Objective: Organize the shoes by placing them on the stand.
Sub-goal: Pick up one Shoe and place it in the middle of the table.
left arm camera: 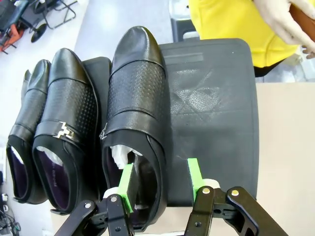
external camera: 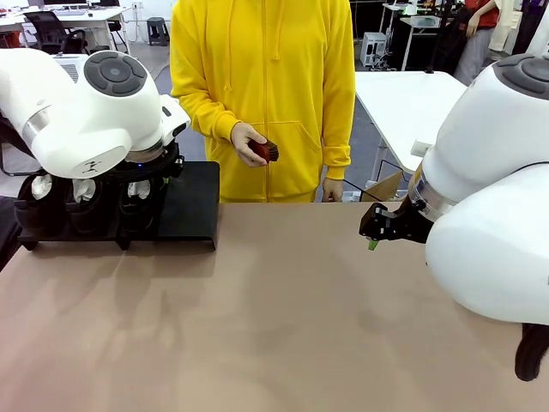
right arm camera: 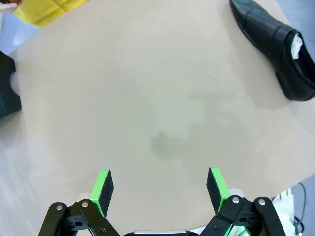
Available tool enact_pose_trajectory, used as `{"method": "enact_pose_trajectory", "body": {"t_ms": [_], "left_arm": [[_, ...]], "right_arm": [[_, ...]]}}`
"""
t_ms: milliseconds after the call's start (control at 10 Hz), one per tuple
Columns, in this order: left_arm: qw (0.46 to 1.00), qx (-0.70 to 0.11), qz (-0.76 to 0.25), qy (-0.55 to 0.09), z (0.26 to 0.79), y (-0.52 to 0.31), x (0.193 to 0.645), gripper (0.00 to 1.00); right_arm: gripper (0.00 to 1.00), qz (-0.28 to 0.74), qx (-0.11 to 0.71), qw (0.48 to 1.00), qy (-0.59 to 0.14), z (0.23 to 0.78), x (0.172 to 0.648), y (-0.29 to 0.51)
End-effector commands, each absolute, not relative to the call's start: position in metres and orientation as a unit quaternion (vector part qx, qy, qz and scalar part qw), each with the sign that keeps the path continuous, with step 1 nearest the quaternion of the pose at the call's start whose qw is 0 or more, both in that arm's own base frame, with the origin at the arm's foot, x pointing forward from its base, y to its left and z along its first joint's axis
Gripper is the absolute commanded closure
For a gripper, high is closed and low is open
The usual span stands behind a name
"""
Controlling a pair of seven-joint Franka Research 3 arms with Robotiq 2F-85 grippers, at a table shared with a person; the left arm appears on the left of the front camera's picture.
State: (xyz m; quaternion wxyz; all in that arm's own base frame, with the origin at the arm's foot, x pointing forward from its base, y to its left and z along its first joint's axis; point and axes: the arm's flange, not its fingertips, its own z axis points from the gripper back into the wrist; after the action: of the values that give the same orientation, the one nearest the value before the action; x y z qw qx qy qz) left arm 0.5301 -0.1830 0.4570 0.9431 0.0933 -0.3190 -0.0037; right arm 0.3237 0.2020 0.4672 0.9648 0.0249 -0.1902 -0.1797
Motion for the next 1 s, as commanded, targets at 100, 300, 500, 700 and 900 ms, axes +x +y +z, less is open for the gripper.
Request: {"method": "enact_pose_trajectory", "body": {"t_ms": [100, 300, 500, 700, 900], "left_arm": [[0.945, 0.063, -0.025, -0.321, 0.472, -0.209, 0.509, 0.45], [0.951, 0.022, -0.031, -0.307, 0.493, -0.228, 0.475, 0.45], [0.966, -0.026, -0.028, -0.257, 0.511, -0.238, 0.438, 0.45], [0.981, -0.056, -0.038, -0.182, 0.524, -0.242, 0.408, 0.45], [0.988, -0.081, -0.077, -0.108, 0.513, -0.248, 0.392, 0.45]], "right_arm": [[0.0, -0.176, 0.026, 0.966, -0.189, 0.468, 0.325, 0.201], [0.0, -0.176, 0.026, 0.966, -0.189, 0.468, 0.325, 0.201], [0.0, -0.176, 0.026, 0.966, -0.189, 0.468, 0.325, 0.201], [0.0, -0.176, 0.026, 0.966, -0.189, 0.468, 0.325, 0.201], [0.0, -0.176, 0.026, 0.966, -0.189, 0.468, 0.325, 0.201]]}}
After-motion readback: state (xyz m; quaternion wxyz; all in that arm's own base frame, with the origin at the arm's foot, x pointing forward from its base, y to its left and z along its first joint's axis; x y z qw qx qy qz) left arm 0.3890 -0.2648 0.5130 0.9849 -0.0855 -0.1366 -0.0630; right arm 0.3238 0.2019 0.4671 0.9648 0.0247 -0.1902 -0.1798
